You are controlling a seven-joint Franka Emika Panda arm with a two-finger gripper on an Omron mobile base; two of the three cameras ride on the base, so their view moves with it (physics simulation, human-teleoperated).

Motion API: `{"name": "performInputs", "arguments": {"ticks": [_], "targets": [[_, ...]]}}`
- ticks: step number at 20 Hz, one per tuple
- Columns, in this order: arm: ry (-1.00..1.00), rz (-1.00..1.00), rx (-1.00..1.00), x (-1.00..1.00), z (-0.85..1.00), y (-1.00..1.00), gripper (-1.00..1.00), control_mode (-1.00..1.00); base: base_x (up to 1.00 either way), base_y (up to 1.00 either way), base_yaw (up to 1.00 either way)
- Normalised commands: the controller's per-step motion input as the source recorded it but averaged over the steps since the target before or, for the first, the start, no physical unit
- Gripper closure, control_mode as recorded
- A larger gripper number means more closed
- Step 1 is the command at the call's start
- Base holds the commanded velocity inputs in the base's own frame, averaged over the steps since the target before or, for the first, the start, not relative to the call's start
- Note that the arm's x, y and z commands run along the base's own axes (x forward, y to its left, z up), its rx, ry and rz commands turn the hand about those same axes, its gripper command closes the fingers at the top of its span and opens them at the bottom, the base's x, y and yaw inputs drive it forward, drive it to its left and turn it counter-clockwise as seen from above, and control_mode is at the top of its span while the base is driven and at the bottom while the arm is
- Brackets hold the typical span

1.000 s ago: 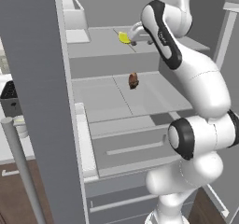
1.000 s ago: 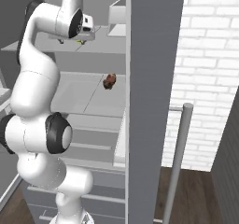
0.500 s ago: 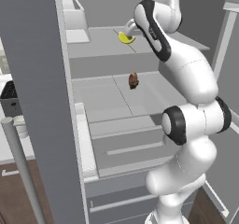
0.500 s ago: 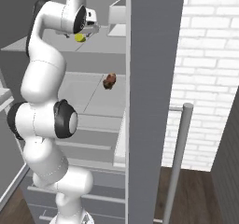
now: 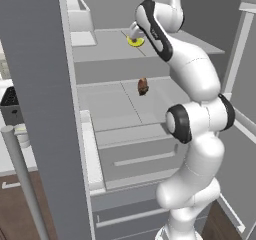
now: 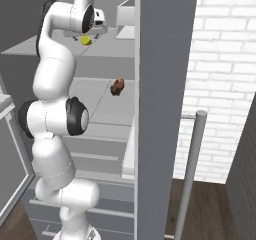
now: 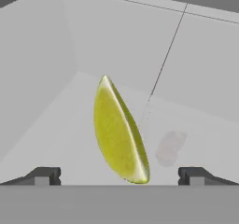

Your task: Grab a lemon wedge from the fridge and one ice cube from the ice bowl, and put them in the glass of lemonade.

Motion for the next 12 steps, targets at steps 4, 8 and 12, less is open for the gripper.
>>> {"name": "performInputs", "arguments": {"ticks": [4,8,12], "targets": [[0.00,0.06,-0.04,0.27,-0.17,0.20,-1.00,-1.00,0.00,0.00,0.00],[0.00,0.05,-0.04,0.35,-0.30,0.15,-1.00,-1.00,0.00,0.00,0.00],[0.00,0.04,0.00,0.11,-0.08,0.05,-1.00,-1.00,0.00,0.00,0.00]]}}
